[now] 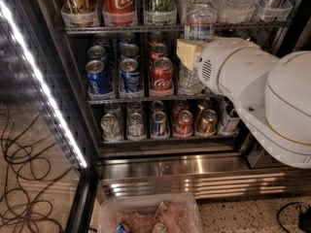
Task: Pick water bottle from top shelf of fridge
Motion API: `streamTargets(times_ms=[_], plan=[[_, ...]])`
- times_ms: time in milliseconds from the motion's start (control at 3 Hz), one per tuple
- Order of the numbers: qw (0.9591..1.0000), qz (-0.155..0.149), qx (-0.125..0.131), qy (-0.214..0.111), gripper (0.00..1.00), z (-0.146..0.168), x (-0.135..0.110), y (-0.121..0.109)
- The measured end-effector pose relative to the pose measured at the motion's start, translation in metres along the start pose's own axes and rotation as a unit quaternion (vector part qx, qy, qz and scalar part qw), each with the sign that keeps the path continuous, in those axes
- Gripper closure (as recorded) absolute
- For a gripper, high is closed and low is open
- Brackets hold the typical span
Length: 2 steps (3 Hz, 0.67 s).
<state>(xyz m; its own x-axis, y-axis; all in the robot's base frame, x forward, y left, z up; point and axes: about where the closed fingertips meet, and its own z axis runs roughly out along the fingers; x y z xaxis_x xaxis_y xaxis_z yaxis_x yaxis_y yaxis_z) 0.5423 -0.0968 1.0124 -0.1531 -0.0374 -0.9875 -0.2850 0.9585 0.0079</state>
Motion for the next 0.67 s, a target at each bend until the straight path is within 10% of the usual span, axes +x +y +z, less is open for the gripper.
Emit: streamTargets(times_ms=[667], plan=[[0.9997, 0.010, -0.009, 0.019, 1.00, 0.0030, 0.0204, 0.0009]])
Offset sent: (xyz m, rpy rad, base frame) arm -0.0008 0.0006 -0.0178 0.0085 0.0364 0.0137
